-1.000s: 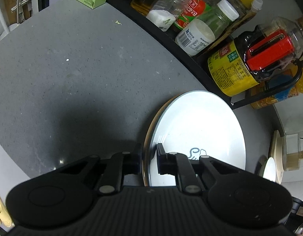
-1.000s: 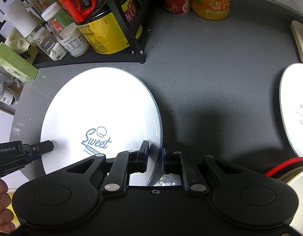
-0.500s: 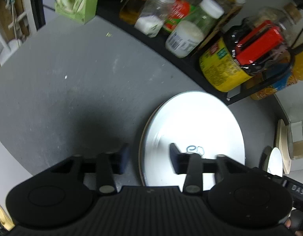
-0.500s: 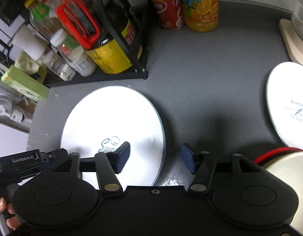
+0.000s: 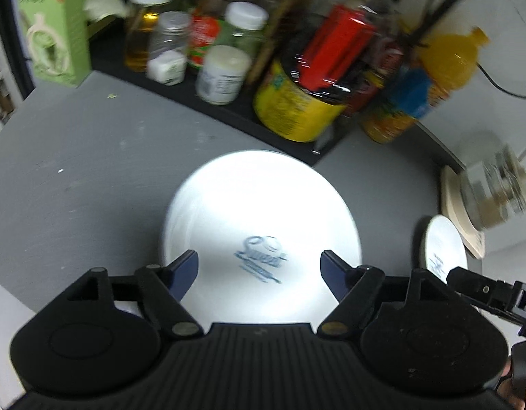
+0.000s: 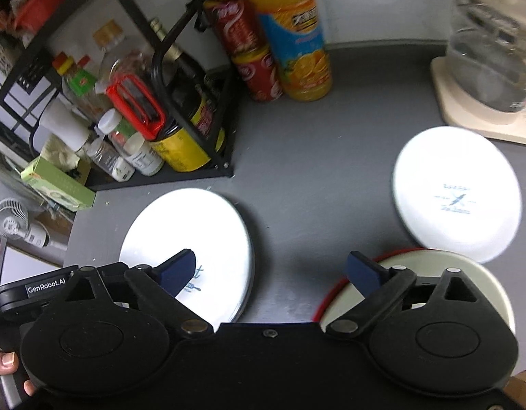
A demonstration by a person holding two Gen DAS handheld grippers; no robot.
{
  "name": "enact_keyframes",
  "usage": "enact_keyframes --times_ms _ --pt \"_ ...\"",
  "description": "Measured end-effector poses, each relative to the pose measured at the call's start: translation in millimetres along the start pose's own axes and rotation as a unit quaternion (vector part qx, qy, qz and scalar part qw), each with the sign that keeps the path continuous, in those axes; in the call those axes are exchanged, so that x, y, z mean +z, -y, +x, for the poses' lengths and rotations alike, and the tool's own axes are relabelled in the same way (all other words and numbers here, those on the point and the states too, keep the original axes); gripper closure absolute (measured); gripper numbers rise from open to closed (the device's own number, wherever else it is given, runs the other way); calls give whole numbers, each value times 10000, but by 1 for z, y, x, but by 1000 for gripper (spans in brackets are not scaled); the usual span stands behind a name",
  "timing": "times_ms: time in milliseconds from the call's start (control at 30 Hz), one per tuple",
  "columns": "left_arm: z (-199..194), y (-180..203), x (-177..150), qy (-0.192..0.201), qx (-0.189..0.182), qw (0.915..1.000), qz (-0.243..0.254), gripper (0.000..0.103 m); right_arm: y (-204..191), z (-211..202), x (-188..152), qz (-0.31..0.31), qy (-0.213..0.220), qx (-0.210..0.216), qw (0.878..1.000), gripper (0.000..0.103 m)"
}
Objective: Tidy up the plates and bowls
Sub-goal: 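Move both grippers to the white 'BAKERY' plate rim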
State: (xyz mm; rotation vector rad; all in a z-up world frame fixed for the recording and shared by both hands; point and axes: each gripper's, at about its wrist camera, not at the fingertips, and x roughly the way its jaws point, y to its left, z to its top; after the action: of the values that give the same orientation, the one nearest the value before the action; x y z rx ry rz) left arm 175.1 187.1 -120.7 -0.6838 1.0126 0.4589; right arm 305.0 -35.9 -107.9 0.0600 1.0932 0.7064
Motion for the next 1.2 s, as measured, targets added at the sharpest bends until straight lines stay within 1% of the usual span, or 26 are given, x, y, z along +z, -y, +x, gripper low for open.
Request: enact_keyframes --times_ms 200,433,533,633,833,1067,1200 --pt "-3 33 0 35 6 9994 339 25 16 -19 -5 126 151 -25 9998 7" --pt "-3 71 0 -19 -256 9973 689 25 39 -36 -9 298 324 -62 9990 6" --pt "0 89 1 -38 -282 9957 880 25 50 -42 -8 349 402 -86 9985 3" --pt "4 106 2 -42 -321 9946 989 25 64 -46 -6 401 453 -72 9981 3" --pt "18 141 3 -127 -300 9934 1100 25 95 -50 4 535 510 -95 9972 3" --pt "40 183 6 -232 -370 9912 1246 25 137 -51 14 701 531 -152 9960 2" --pt "58 208 8 -341 -565 9888 1338 25 164 -47 19 816 501 -242 9951 2"
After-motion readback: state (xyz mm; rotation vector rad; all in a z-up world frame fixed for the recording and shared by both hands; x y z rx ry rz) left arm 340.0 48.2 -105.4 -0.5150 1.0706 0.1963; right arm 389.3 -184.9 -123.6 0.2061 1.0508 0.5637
